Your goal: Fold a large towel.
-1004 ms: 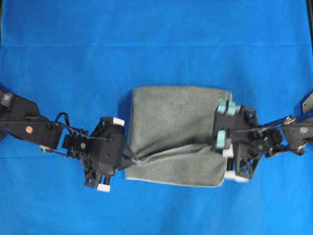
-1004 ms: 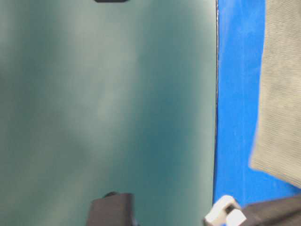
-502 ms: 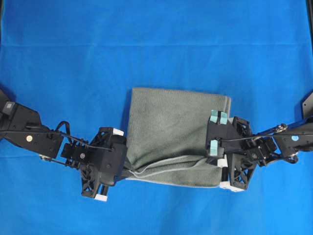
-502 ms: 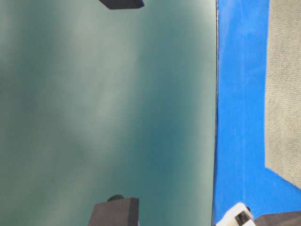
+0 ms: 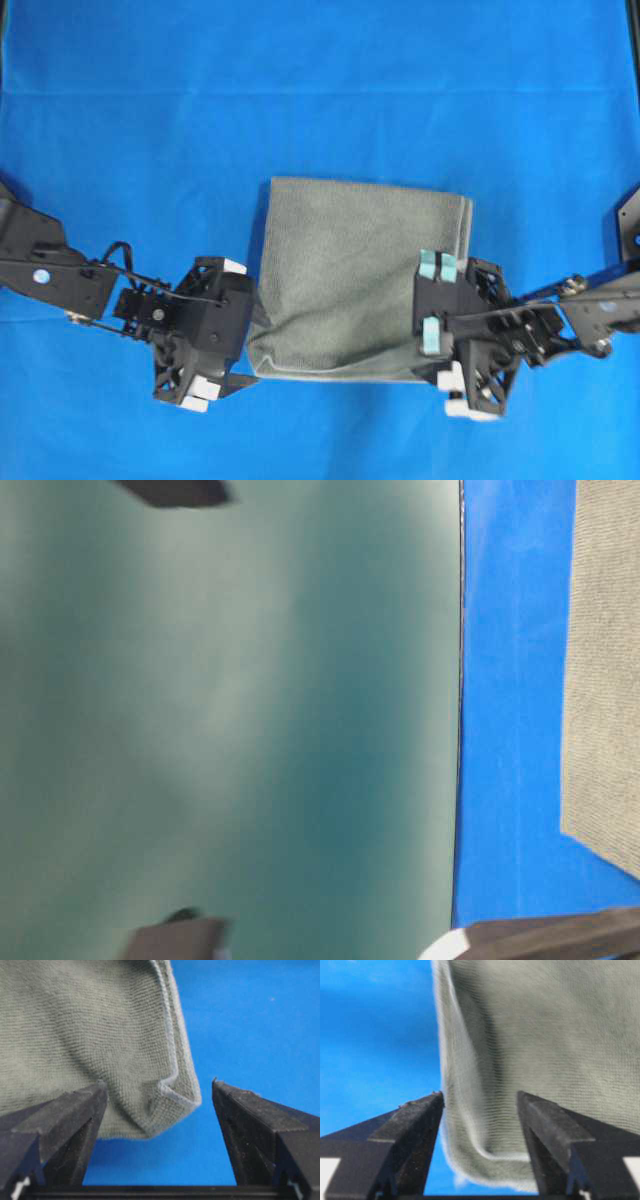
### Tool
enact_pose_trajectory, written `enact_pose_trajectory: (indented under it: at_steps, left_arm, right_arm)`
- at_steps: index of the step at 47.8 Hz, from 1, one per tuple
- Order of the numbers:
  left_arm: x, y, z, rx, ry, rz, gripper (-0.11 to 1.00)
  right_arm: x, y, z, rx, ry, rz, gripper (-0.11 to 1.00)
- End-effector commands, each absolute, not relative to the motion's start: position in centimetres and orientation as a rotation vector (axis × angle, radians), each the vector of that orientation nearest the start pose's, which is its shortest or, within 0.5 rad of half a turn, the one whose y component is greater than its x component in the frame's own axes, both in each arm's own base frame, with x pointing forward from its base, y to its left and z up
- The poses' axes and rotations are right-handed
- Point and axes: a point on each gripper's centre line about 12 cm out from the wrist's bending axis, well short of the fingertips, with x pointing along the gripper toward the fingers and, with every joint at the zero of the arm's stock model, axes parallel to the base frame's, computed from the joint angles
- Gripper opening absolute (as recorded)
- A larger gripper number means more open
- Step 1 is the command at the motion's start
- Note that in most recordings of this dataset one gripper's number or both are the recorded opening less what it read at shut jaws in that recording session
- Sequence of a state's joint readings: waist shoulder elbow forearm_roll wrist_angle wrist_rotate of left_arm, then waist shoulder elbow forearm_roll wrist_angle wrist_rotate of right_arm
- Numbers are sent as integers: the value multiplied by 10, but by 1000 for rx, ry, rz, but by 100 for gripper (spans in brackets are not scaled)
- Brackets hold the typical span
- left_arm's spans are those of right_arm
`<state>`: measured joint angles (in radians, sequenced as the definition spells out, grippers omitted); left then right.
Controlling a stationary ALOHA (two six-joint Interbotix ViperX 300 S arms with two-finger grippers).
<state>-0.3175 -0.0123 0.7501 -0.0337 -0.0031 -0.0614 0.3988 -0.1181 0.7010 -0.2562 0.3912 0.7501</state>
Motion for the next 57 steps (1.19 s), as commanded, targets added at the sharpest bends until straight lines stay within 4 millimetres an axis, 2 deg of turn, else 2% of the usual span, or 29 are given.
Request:
enact_pose_trajectory:
  at_steps: [1, 7, 13, 18, 33, 37, 44, 57]
  left_arm:
    - [346, -113, 185, 15, 672, -274, 77]
    - [334, -108, 215, 11, 621, -279, 75]
    - [318, -102, 246, 8, 544, -285, 74]
    - [301, -93, 264, 12, 482, -282, 74]
    - [237, -49, 288, -13, 312, -197, 74]
    - [217, -39, 285, -19, 275, -172, 74]
    - [192, -26, 275, -32, 233, -130, 74]
    - [158, -8, 238, -76, 161, -42, 74]
  right_arm:
    - [319, 130, 208, 230, 907, 68, 63]
    - [308, 125, 240, 191, 859, 67, 63]
    - [293, 110, 263, 124, 806, 44, 63]
    - [280, 97, 282, 69, 734, 32, 63]
    - [216, 54, 323, 32, 494, 18, 62]
    - [197, 44, 324, 27, 440, 20, 62]
    - [172, 27, 310, 25, 389, -8, 62]
    - [140, -13, 258, 151, 356, -218, 62]
